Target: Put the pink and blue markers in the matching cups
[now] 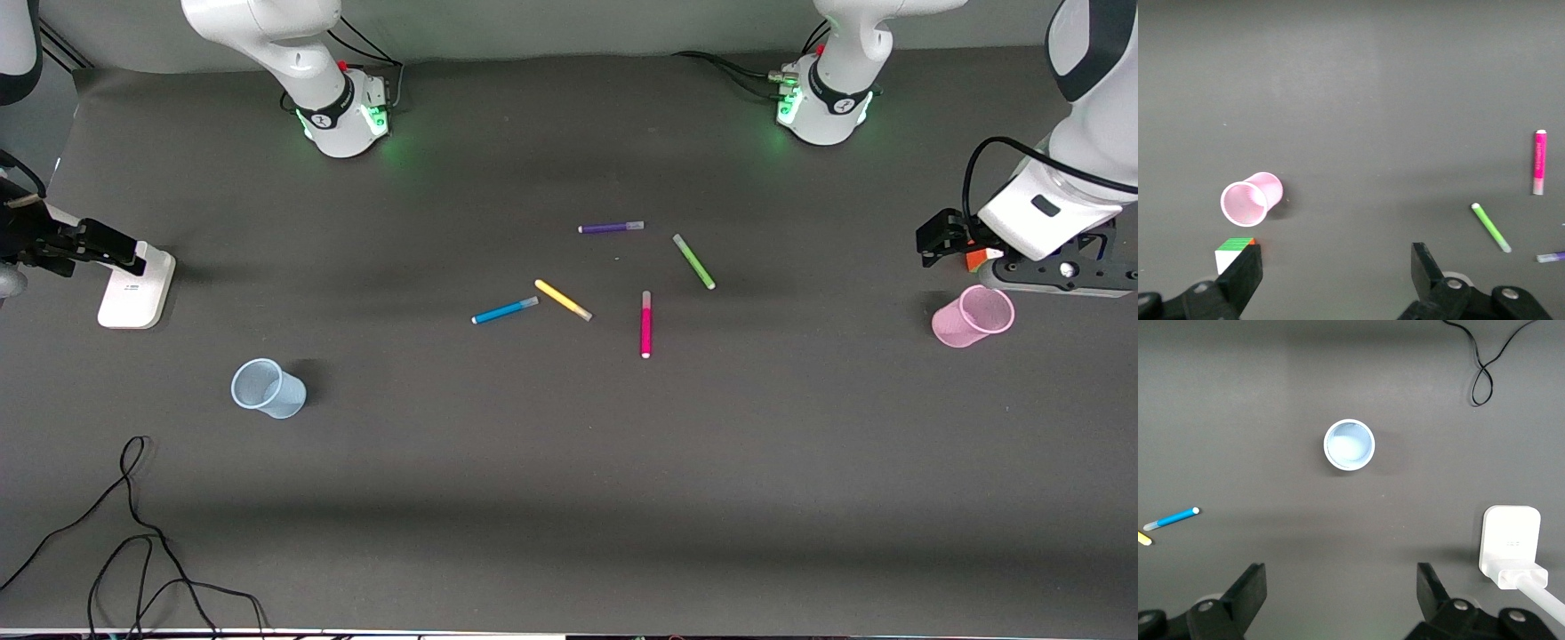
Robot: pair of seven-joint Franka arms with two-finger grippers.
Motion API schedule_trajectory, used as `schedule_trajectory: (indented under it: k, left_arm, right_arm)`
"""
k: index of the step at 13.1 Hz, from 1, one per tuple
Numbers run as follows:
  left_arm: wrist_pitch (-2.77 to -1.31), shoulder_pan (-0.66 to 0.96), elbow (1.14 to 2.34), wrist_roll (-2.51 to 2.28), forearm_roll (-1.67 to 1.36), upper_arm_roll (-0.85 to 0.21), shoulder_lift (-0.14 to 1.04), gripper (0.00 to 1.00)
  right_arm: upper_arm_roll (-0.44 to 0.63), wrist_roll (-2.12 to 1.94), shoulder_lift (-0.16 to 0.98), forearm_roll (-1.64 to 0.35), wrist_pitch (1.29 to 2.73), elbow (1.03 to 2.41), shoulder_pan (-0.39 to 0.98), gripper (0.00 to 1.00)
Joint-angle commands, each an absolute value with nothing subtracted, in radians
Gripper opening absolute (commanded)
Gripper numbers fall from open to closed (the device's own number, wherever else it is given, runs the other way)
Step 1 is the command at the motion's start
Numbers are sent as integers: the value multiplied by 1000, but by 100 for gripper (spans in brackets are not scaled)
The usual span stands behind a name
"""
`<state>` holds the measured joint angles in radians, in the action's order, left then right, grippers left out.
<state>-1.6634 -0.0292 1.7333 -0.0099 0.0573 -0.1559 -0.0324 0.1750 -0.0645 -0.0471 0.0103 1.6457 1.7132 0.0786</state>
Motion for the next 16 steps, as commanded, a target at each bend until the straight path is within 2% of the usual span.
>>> schedule_trajectory:
  k: [1,5,9,16]
  left_arm:
    - [-1643,-31,1736,3,31,-152,-35,99]
    - [-1628,-11,1738,-18,-5,-159,-28,99]
    - [-1655,101,1738,-163,-35,-160,23,99]
    - [-1915,349,1738,-400,-41,-161,273,99]
  right_arm:
    - [176,-60,-49,32,1631,1706,86,100]
    - [176,-40,-51,26,1631,1712,135,100]
    - [176,154,-60,20,1631,1733,228,100]
    - [176,693,-29,-60,1649,1741,464,100]
